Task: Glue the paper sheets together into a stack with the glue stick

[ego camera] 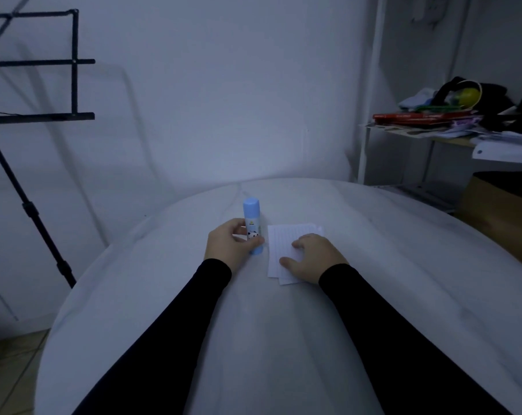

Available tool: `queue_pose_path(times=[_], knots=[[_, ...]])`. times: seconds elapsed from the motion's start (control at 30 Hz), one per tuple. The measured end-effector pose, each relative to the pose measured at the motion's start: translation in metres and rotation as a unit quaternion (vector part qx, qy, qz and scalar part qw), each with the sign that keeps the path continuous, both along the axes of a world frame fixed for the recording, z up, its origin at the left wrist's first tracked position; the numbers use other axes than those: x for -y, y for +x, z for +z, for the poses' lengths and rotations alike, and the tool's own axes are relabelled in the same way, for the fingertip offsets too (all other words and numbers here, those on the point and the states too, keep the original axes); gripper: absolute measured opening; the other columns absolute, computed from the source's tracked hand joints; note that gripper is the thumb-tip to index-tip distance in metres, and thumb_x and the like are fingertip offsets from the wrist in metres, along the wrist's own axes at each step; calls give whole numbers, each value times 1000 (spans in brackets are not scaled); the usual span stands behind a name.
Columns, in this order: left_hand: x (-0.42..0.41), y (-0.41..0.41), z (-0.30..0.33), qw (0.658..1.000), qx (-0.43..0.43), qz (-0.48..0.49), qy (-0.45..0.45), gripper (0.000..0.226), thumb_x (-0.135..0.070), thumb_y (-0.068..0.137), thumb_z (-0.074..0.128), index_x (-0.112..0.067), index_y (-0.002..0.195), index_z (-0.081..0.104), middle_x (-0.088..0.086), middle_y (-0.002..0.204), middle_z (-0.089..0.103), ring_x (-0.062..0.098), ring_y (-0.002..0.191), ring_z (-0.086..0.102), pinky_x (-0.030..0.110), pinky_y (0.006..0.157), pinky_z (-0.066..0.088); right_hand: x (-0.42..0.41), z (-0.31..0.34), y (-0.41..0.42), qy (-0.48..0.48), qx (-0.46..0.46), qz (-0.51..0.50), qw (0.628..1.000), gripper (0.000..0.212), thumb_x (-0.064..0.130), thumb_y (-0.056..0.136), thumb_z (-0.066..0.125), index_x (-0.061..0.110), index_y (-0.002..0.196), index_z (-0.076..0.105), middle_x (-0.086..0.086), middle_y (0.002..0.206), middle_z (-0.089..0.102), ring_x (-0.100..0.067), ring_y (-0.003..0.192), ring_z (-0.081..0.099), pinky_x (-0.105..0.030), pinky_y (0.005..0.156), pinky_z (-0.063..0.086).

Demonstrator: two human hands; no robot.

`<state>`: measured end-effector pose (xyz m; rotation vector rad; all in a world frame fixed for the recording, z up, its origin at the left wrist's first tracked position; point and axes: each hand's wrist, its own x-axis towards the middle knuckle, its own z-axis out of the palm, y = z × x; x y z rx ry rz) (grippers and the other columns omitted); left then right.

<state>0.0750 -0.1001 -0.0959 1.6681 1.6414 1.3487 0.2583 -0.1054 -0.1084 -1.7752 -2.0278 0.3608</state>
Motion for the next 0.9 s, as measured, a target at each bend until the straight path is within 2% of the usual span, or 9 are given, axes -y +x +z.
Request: queue_pose_path(times=[0.23,0.43,0.8,0.9], knots=[[-17,-4,-1,1000,-3,18,10,35,-21,73,81,-19,105,67,-4,93,64,11,70,60,3,54,41,-16,3,1,0,0,12,1000,64,47,83,62,12,134,49,-2,142,45,-17,131,41,-25,109,27],[-28,-6,-4,1000,6,17,15,33,-20,74,80,-20,105,67,-6,91,63,4,65,58,2,54,40,-28,5,6,1,5,27,1000,65,48,82,63,12,134,50,-1,142,46,-16,131,41,-24,109,27],[-23,-3,-5,1000,10,14,13,37,-20,74,79,-18,109,67,-5,89,64,3,63,57,2,56,41,-19,6,11,5,15,21,1000,65,49,81,64,12,133,51,-2,140,47,-17,130,42,-24,107,28],[-19,-1,-2,999,34,24,5,42,-21,73,80,-20,112,64,-3,90,65,5,65,57,5,55,42,-19,7,9,3,10,26,1000,66,50,81,63,12,133,50,-2,142,45,-17,132,40,-24,109,27]])
